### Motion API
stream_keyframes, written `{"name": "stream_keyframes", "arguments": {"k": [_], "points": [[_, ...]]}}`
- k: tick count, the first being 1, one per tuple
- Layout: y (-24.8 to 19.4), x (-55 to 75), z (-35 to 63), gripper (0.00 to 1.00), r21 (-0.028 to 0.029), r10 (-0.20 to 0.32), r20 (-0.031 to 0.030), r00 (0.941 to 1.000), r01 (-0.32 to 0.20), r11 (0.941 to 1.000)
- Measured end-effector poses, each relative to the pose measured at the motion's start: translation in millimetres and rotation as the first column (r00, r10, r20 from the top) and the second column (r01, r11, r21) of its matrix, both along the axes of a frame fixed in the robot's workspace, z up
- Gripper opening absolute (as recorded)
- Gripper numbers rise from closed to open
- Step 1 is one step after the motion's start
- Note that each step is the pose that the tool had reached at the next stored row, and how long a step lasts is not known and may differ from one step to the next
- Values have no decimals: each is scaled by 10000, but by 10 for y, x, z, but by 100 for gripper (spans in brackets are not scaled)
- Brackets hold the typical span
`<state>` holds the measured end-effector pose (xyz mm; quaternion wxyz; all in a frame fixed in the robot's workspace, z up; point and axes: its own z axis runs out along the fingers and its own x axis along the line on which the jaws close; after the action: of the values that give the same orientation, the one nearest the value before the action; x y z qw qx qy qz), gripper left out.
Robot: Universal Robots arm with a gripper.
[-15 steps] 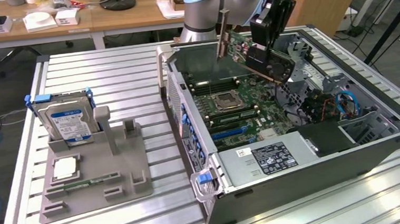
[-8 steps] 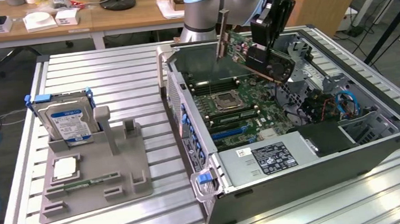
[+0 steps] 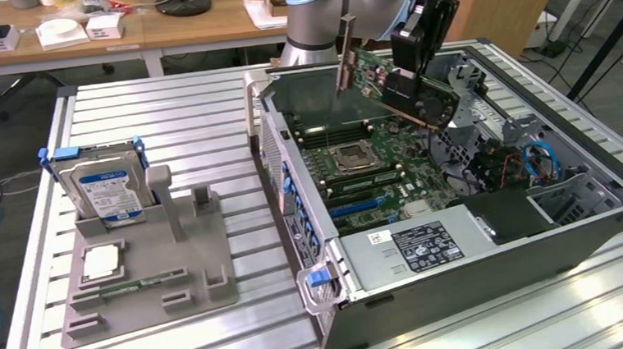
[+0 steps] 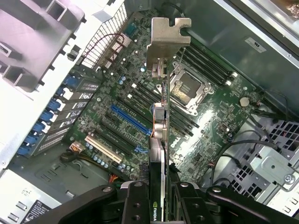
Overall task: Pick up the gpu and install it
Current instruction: 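Insert the gpu into the slot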
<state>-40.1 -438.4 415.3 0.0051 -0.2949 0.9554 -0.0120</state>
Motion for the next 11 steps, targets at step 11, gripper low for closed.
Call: {"name": "stream_keyframes", "arguments": {"k": [11], "points": [[4,0,-3,26,1,194,-1,9998,-194,9998]]}}
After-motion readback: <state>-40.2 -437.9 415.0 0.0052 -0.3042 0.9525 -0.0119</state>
